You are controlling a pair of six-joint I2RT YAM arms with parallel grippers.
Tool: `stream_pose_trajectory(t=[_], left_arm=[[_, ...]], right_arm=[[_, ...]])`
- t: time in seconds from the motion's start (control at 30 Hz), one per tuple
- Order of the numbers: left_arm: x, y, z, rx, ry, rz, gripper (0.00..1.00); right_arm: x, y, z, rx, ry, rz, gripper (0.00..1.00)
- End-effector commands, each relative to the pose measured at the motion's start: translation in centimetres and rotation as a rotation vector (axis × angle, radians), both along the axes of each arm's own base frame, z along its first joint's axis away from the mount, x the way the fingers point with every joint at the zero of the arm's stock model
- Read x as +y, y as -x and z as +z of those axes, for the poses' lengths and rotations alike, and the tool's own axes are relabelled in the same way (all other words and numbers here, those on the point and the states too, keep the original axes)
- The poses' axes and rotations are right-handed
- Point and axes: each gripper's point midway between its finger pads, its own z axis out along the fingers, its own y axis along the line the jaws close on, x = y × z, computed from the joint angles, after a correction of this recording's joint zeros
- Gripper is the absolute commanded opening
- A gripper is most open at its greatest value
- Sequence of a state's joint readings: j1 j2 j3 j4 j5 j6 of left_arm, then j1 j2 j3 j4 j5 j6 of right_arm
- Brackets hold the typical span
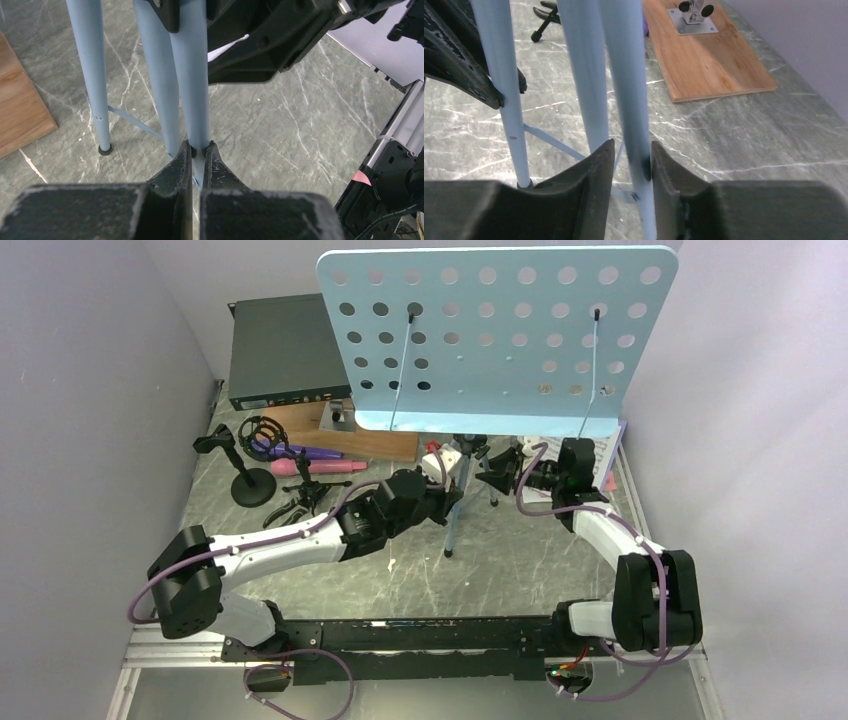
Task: Pack up the instrument practice props
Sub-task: Close the music stand at the center of the board.
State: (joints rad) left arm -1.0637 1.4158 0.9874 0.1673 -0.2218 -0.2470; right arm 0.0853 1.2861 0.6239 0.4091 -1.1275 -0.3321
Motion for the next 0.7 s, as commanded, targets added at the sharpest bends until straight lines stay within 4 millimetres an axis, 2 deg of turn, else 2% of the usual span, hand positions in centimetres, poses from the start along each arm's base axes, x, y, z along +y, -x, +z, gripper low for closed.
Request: stream_pose_trajectory(t=[0.0,0.07,0.37,0.5,0.67], left_arm=[[-0.6,0.9,6.1,-0.121,0.147,-0.068,0.00],[-0.4,0.9,6.5,-0.138,0.158,-0.064,0.00],[-0.3,1.8,9.1,-0.239,0.222,-0.137,0.02],[0.0,2.0,9.5,-0.267,0.240,-0.143,0.12],[0.3,2.3,9.4,-0.268,0.245,-0.146,0.28]], right_arm=[[0.6,-0.4,2.0,-0.094,0.007,0.032,0.21],[0.7,0.0,2.7,-0.109,0.001,0.041,0.00],[1.2,1.9,6.8,-0.123,-0.141,0.040,0.00],[1.1,2.2,7.3,-0.108,-0.173,0.029,0.00],[1.1,1.6,5.9,-0.059,-0.155,0.017,0.00]])
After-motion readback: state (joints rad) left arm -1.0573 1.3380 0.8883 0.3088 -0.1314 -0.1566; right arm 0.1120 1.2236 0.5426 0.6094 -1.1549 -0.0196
